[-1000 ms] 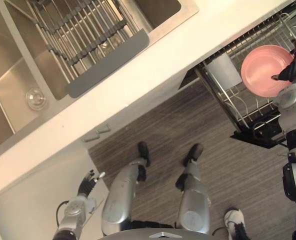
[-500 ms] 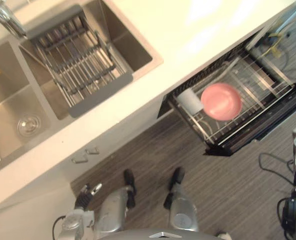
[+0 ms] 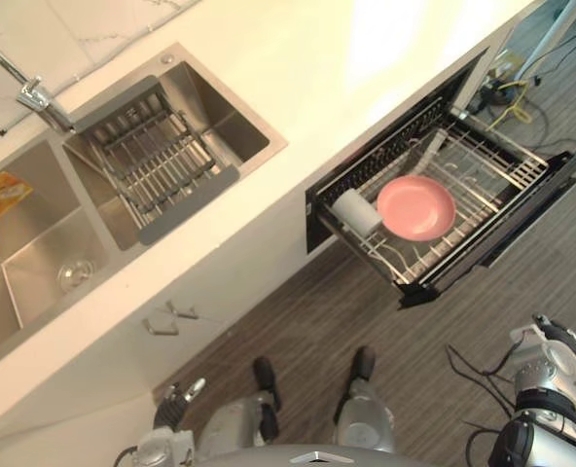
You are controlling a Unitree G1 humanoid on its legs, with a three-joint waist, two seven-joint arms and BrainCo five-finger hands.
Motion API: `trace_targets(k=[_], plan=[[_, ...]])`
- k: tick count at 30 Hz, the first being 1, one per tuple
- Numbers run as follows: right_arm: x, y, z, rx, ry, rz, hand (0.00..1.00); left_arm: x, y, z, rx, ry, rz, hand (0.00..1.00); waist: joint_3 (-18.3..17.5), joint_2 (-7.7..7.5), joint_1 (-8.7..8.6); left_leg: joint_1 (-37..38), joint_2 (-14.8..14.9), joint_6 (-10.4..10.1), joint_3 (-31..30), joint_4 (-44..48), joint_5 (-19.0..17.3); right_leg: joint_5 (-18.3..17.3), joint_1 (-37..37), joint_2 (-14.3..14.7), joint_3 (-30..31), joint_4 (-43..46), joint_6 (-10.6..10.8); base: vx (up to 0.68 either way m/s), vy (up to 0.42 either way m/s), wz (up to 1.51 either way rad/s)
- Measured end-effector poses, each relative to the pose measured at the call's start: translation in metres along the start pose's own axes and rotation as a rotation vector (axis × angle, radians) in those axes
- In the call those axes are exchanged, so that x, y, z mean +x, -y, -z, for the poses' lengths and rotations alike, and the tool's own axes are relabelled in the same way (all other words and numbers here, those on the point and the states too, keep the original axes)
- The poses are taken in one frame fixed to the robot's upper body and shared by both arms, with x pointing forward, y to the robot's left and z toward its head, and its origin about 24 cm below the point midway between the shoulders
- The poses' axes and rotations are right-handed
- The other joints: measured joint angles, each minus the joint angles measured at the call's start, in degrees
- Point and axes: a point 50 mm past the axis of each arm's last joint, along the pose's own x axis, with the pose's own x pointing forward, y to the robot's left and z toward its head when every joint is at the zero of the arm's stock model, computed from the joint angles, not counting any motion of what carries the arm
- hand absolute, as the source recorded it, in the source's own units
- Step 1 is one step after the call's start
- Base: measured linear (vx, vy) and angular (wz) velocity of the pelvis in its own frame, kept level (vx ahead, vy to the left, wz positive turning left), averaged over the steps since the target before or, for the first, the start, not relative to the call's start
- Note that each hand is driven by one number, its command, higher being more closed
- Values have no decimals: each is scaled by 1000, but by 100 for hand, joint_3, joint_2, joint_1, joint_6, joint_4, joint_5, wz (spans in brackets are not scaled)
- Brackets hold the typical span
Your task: Walk over to the sink, pick up the cup, carry it to the dishwasher, place the cup inside the dishwasher, then close the dishwasher door
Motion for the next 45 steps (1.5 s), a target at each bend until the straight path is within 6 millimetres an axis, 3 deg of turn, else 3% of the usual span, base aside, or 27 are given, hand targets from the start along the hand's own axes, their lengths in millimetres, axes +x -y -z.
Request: trace_targets(k=[5, 8, 10, 15, 16, 19, 24, 29, 32, 33, 37, 42, 45], plan=[[0, -46, -25, 34, 39, -129, 100, 1, 11, -4, 19, 13, 40, 0, 416, 266, 65, -8, -61, 69, -61, -327, 289, 13, -217, -56, -40, 164, -39, 47, -3, 10], [-8, -84, -60, -40, 154, -231, 100, 3, 14, -10, 24, 30, 55, 0, 642, 377, 132, -44, -108, 116, -183, -481, 442, -18, -367, -117, -77, 366, -11, 32, -9, 15], [-5, -86, -79, -117, 195, -205, 100, 5, 16, -16, 26, 50, 63, 0, 812, 422, 169, -110, -151, 160, -336, -498, 515, -102, -412, -181, -215, 538, 2, 28, -10, 33], [-12, -106, -104, -265, 275, -225, 100, 7, 19, -24, 59, 73, 97, 0, 845, 488, 180, -300, -250, 180, -503, -500, 578, -143, -593, -327, -323, 751, 5, 2, -16, 19], [-16, -115, -113, -362, 327, -236, 100, 7, 22, -26, 62, 79, 109, 0, 893, 572, 212, -325, -267, 192, -574, -502, 604, -185, -589, -354, -376, 790, -34, -37, -22, 27], [-25, -131, -135, -399, 389, -257, 100, 6, 27, -25, 59, 81, 131, 0, 930, 794, 282, -460, -278, 100, -805, -520, 696, -219, -619, -410, -615, 856, -32, -52, -43, 31], [-38, -157, -141, -553, 458, -336, 100, 4, 26, -22, 58, 90, 147, 0, 915, 815, 387, -495, -263, -13, -1176, -537, 798, -399, -579, -490, -903, 1178, -96, -25, -98, 32], [-54, -178, -151, -672, 546, -417, 100, 2, 25, -17, 58, 84, 180, 0, 893, 845, 437, -473, -334, -46, -1472, -507, 868, -836, -563, -785, -1195, 1872, -72, 11, -103, 37], [-62, -191, -145, -745, 578, -469, 100, 0, 24, -13, 35, 72, 184, 0, 847, 907, 616, -411, -328, -38, -1556, -507, 877, -1034, -536, -868, -1265, 2143, -54, 10, -124, 17], [-65, -196, -142, -763, 584, -509, 0, -1, 24, -13, 16, 75, 198, 0, 811, 955, 672, -400, -322, -33, -1596, -507, 882, -1120, -526, -883, -1284, 2226, -58, 17, -128, 20], [-76, -210, -136, -787, 612, -595, 0, -3, 26, -15, -62, 96, 264, 0, 753, 1033, 792, -386, -267, -8, -1610, -506, 957, -1221, -445, -884, -1435, 2313, -56, 25, -130, 14], [-71, -202, -125, -820, 614, -616, 0, -3, 26, -16, -87, 102, 297, 0, 778, 998, 802, -205, -174, -19, -1563, -506, 944, -1182, -172, -714, -1462, 2116, -44, 14, -94, -1], [-72, -195, -96, -747, 586, -725, 0, -2, 18, -17, -124, 105, 259, 0, 774, 760, 821, -199, 9, -62, -1408, -506, 912, -1051, -106, -435, -1446, 1797, -112, -16, -111, -21]])
